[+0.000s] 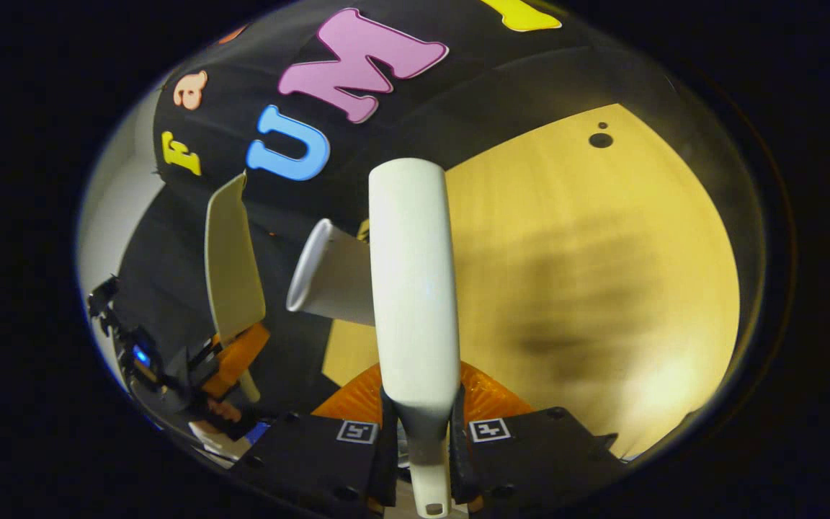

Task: Pick up the small broom and dustpan from the desktop, sweep the trash into the dustpan with the broom, and then empty the trash into the garbage bin.

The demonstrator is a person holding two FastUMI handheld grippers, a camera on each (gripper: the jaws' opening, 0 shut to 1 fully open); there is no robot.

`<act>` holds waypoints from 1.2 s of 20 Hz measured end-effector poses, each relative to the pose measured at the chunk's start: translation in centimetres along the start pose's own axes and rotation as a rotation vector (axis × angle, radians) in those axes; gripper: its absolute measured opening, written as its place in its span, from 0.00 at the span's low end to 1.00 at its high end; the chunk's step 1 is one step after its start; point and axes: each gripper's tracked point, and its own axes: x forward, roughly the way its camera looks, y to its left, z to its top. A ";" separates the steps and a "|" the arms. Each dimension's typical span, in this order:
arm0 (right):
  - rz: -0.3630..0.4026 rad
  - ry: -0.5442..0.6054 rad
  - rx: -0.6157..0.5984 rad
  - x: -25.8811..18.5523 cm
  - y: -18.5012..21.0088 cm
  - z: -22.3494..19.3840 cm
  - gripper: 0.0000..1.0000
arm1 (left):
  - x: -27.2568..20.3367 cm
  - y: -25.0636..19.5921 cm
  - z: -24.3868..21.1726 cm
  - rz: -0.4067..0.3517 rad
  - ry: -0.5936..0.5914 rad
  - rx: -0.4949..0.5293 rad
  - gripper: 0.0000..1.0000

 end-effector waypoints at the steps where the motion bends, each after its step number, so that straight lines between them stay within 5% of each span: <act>1: -0.056 0.004 -0.021 0.4 -0.7 -0.5 0.31 | 1.4 -2.2 -2.1 -0.044 0.056 -0.051 0.24; 6: -0.328 0.097 -0.046 3.5 -6.8 -4.9 0.32 | 7.1 -8.5 -8.7 -0.083 0.317 -0.162 0.26; 8: -0.404 0.149 -0.048 4.7 -8.7 -6.7 0.32 | 7.4 -7.8 -9.3 -0.060 0.417 -0.162 0.27; 17: -0.606 0.306 -0.009 8.3 -13.5 -10.4 0.32 | 7.2 -8.2 -9.4 -0.044 0.638 -0.202 0.27; 24: -0.640 0.391 0.038 9.4 -14.0 -13.7 0.38 | 7.5 -8.4 -6.8 -0.080 0.682 -0.243 0.28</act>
